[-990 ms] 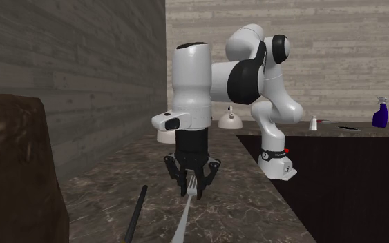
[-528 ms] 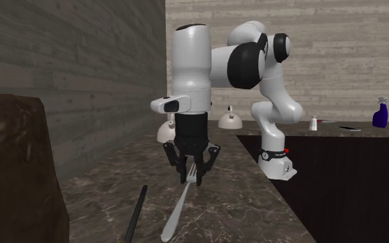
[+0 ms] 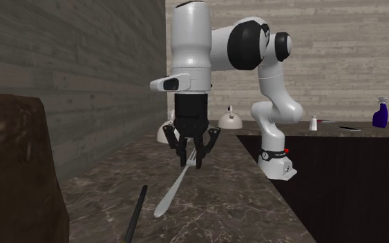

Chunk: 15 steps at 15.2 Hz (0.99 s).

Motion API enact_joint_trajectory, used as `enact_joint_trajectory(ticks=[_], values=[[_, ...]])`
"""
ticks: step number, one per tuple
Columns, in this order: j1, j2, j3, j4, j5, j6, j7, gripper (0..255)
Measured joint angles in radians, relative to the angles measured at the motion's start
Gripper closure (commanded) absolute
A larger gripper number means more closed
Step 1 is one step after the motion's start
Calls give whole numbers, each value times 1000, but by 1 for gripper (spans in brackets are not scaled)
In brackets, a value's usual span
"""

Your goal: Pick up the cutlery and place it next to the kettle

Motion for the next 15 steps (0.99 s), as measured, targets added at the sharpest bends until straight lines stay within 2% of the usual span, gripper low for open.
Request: enact_joint_trajectory(ticks=[15], values=[[4,-30,5,157,10,-186,-11,255]])
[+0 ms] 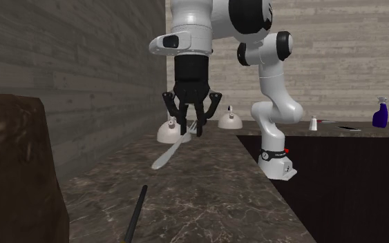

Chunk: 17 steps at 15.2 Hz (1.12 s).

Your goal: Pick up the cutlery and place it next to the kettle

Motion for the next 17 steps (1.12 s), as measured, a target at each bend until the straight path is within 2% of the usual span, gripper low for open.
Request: enact_joint_trajectory(ticks=[15,17], values=[[15,37,2,260,-6,-223,-8,255],[9,18,1,249,-2,-231,-14,255]])
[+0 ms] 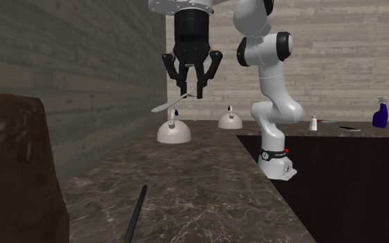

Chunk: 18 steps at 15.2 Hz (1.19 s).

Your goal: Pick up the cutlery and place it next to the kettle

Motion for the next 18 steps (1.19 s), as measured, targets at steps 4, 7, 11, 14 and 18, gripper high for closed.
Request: enact_joint_trajectory(ticks=[4,7,11,14,18], values=[[-52,-160,-14,-219,31,64,-52,255],[-88,-275,-34,-366,52,100,-105,255],[-124,-405,-67,-525,69,133,-174,255],[-147,-493,-96,-621,75,143,-227,255],[-181,-607,-150,-742,71,153,-315,255]])
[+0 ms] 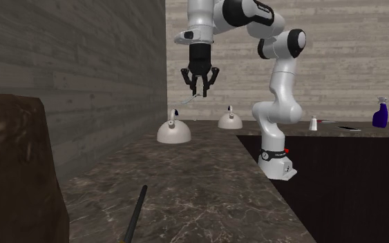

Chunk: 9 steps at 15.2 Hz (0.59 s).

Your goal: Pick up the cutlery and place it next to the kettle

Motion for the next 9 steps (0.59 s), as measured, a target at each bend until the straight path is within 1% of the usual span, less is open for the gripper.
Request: enact_joint_trajectory(ticks=[4,9], values=[[-30,-99,-53,-95,-15,0,-80,255],[-68,-203,-122,-185,-48,-10,-176,255]])
